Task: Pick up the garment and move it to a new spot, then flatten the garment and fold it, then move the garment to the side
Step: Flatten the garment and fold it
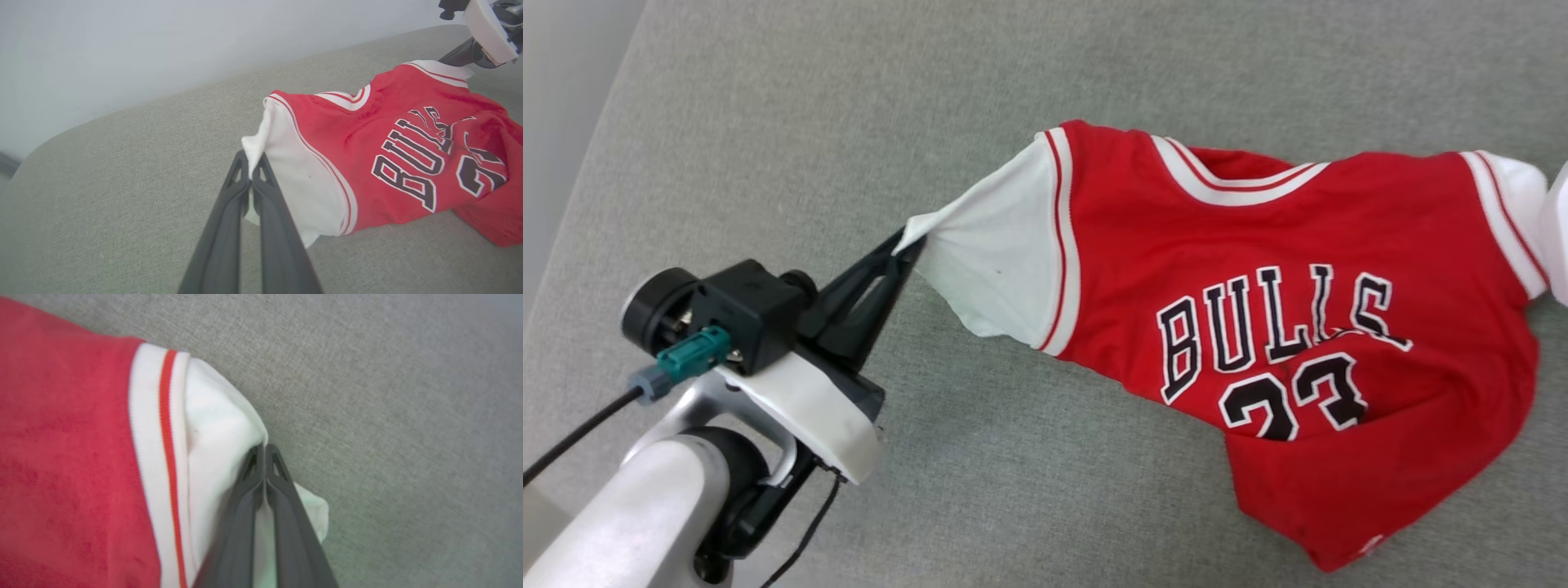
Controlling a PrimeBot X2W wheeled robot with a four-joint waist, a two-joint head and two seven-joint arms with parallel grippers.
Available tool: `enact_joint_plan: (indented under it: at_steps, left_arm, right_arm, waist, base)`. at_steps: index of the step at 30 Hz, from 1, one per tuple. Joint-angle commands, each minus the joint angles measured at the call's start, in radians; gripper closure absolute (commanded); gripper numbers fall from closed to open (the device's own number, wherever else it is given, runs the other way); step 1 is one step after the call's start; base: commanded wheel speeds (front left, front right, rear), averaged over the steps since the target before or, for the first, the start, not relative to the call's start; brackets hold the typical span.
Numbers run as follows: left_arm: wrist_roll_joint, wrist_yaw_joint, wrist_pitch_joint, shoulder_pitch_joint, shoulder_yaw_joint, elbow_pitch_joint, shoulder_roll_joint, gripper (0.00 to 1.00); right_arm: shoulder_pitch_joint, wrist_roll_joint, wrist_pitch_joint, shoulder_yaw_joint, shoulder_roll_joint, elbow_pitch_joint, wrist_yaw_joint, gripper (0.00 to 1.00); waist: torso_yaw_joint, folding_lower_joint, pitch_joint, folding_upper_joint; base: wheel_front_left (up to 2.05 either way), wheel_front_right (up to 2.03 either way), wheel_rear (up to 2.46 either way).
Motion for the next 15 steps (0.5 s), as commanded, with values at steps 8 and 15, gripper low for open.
enact_joint_plan:
  at_steps: [8, 15]
  left_arm:
    - [-0.006, 0.049, -0.049, 0.052, 0.080, 0.009, 0.053, 1.00]
    - [-0.024, 0.093, -0.063, 0.107, 0.159, -0.021, 0.108, 1.00]
  right_arm:
    - [0.015, 0.025, -0.196, 0.032, -0.025, -0.063, 0.001, 1.00]
    - [0.041, 0.038, -0.286, 0.030, -0.056, -0.136, 0.001, 1.00]
  waist:
    - [-0.107, -0.0001, -0.168, 0.0000]
    - [-0.175, -0.0001, -0.273, 0.0000]
  base:
    - [0.00, 0.00, 0.00]
    - [0.00, 0.00, 0.00]
